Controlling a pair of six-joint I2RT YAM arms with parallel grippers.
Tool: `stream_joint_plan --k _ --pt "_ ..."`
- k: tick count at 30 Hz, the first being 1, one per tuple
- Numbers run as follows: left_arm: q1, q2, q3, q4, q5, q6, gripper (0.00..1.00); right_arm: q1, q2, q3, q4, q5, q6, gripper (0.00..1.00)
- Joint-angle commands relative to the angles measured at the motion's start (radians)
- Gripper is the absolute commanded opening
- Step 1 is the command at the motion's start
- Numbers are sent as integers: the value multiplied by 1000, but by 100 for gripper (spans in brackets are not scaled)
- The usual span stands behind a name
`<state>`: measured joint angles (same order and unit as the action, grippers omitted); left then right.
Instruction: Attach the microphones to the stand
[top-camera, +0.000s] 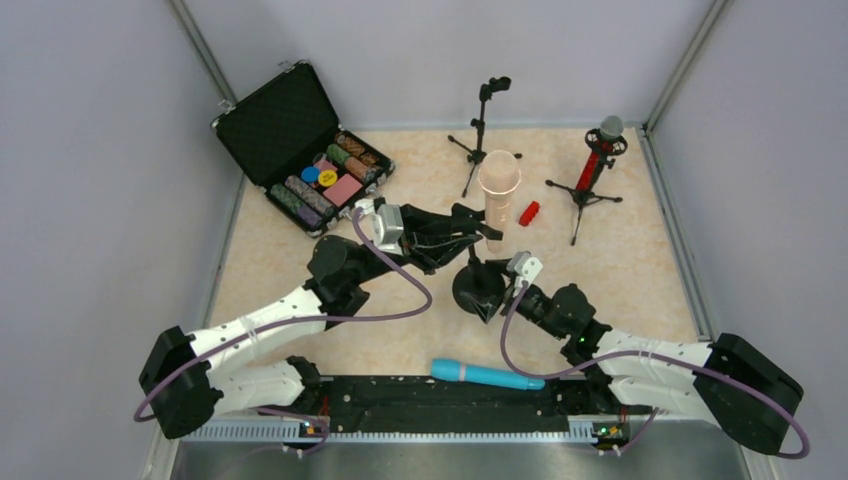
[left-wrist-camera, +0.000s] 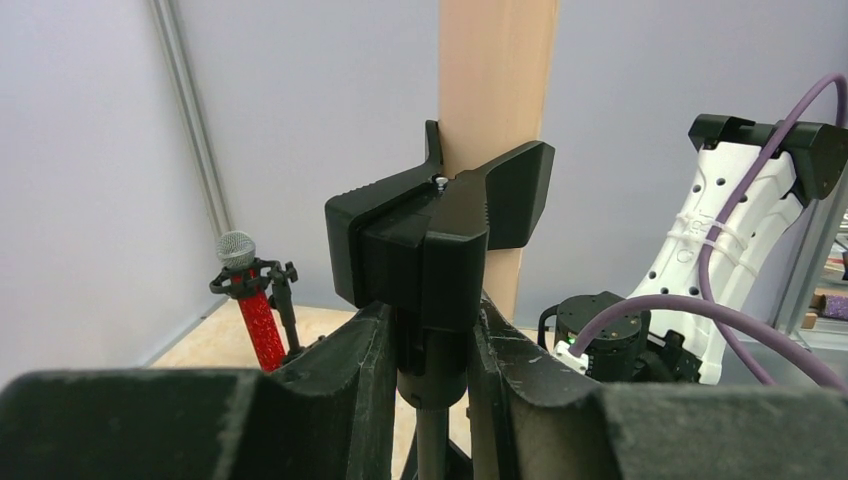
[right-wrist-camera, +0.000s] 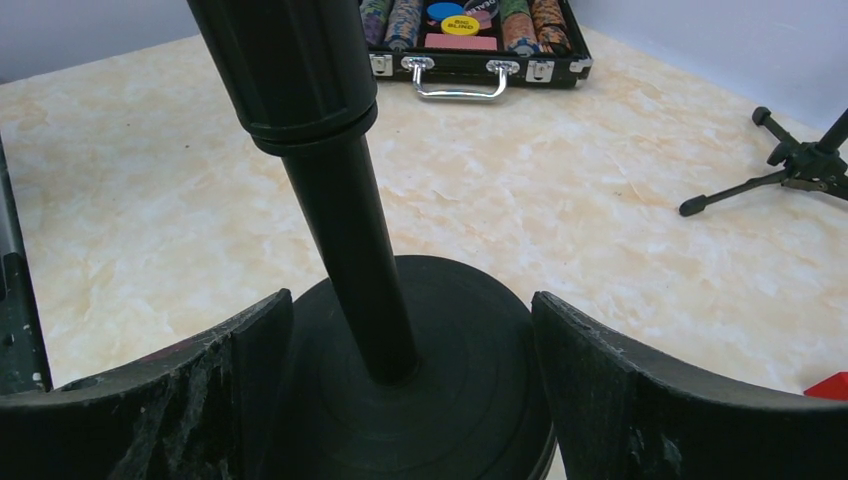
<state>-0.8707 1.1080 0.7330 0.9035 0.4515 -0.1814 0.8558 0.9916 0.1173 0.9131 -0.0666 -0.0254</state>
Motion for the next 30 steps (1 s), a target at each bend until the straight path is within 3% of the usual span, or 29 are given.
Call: stream_joint_plan --k 1,20,25,30 --pt "-2 -50 57 135 -48 27 0 9 -4 -7 25 13 11 87" --pt "14 -8 22 -71 -341 114 0 10 -242 1 -123 63 82 97" --pt "73 0 -2 -83 -413 130 0 9 -300 -38 -134 89 127 98" --pt "195 1 -15 -83 -360 59 0 8 -318 -46 -153 81 146 98"
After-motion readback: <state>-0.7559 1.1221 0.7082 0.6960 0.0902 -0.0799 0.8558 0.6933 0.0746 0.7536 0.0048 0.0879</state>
